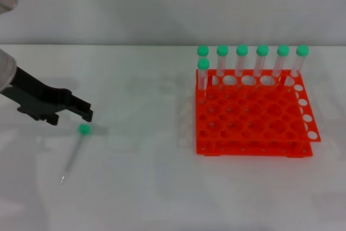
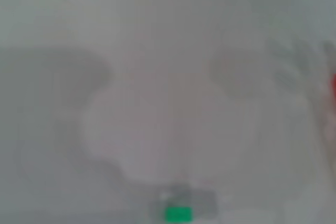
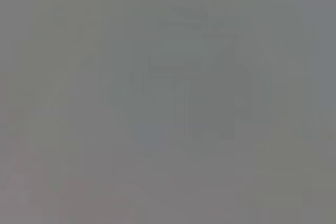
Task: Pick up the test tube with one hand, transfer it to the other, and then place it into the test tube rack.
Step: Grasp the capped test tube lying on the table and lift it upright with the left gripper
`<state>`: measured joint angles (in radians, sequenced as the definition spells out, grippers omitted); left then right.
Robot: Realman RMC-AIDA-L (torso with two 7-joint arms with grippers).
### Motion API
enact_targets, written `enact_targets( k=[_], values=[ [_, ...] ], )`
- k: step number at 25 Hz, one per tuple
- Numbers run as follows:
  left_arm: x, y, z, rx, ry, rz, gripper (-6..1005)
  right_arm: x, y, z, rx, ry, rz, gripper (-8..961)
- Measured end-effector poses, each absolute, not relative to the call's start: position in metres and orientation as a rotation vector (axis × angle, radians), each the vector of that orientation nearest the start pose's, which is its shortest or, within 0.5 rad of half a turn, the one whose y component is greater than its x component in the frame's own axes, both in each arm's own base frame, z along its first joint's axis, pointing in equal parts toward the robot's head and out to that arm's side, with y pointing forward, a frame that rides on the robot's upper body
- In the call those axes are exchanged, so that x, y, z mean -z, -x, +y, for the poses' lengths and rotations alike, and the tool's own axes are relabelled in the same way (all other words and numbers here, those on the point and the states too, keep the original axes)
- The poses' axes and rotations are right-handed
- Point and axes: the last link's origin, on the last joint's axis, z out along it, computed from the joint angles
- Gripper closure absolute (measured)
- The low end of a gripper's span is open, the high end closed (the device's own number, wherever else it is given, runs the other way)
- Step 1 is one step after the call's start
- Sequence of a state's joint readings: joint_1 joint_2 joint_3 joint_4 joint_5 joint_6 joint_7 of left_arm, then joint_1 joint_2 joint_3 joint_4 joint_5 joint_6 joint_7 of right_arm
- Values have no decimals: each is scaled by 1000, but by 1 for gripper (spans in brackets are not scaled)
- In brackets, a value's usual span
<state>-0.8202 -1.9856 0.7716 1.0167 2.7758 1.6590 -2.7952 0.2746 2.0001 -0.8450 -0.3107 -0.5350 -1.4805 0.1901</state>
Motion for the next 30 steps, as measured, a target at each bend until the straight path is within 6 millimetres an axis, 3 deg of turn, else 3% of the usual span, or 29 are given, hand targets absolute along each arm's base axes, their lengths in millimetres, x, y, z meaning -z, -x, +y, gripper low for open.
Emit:
enact_targets(
  k=[8,15,30],
  values=[
    [-60,230,395,-303,2127,-1772,111,-123,-354,294,-671,1365,49,324],
    [-54,231,394,-455,2121,-1747,112,-122,-353,296,-668,1367,47,324],
    [-37,238,384,-525,2128,-1805,112,-121,-352,297,-667,1369,47,324]
  ],
)
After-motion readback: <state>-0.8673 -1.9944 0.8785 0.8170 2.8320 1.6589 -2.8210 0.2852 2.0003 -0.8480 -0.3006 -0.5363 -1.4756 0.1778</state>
